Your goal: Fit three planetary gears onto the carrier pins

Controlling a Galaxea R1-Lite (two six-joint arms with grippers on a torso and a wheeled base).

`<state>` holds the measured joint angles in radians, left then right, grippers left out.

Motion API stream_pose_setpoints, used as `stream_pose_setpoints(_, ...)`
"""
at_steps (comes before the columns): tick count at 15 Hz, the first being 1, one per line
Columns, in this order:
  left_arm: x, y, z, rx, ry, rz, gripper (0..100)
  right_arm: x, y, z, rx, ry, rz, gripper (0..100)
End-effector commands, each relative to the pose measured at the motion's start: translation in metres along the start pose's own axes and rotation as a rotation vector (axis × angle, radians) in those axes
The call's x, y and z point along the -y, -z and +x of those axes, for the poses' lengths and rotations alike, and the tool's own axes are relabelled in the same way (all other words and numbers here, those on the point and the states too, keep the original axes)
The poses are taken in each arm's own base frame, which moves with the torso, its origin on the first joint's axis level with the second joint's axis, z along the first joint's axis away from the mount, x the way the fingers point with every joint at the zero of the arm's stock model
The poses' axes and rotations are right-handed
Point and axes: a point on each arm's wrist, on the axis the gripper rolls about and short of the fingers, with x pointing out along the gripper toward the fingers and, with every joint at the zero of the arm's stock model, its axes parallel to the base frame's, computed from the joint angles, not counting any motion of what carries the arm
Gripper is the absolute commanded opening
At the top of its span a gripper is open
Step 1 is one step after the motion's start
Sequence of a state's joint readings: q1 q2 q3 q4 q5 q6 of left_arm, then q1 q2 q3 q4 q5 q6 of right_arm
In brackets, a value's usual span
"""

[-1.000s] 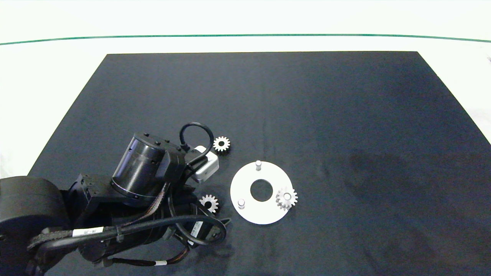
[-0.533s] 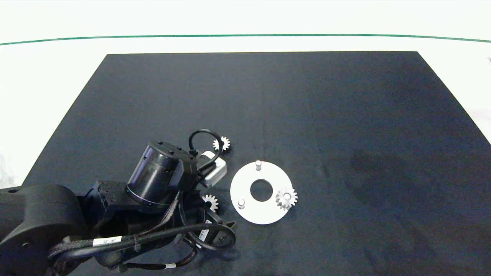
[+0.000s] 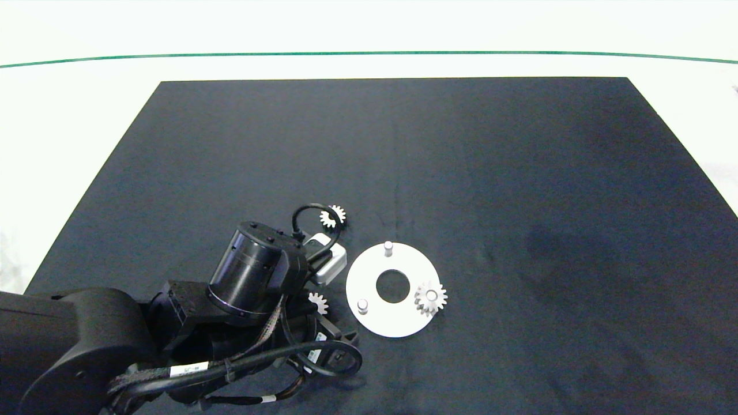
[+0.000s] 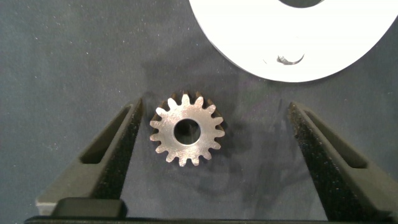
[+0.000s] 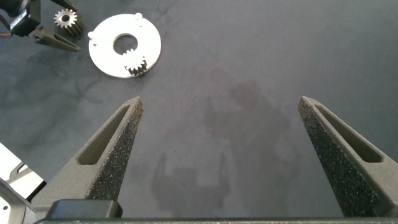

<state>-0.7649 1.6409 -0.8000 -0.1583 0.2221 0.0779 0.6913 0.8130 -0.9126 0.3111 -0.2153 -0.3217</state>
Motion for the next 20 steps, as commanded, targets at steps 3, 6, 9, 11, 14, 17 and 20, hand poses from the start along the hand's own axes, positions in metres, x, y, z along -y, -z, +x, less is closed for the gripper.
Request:
stream_pose_setpoints(3, -0.0011, 0.0014, 0.0019, -0.009, -0.005, -0.001, 84, -0.0003, 0.0004, 0.0006, -0.005, -0.001, -0.003, 100)
stream_pose_setpoints(6, -0.0008, 0.0015, 0.0014, -0.007, -0.006, -0.002, 78, -0.0005, 0.0008, 0.0008, -0.006, -0.002, -0.003, 100)
stream_pose_setpoints(9, -0.0004, 0.0014, 0.0012, -0.008, -0.024, 0.000, 72, -0.0002, 0.0009, -0.0005, -0.002, 0.000, -0.002, 100)
stream_pose_setpoints(11, -0.0004, 0.0005, 0.0016, -0.002, -0.024, -0.002, 68, -0.0001, 0.0009, -0.0010, 0.000, 0.000, -0.002, 100)
stream_pose_setpoints(14, 0.0004, 0.0013, 0.0052, 0.015, -0.030, -0.006, 62, -0.0003, 0.0013, -0.0008, -0.001, -0.002, -0.002, 100)
stream_pose_setpoints(17, 0.0008, 0.0032, 0.0065, 0.017, -0.030, -0.006, 56, -0.0004, 0.0016, -0.0006, -0.003, -0.002, -0.003, 100)
stream_pose_setpoints(20, 0.0001, 0.0047, 0.0065, 0.013, -0.032, -0.008, 50, -0.0012, 0.0033, 0.0003, -0.010, -0.004, -0.004, 100)
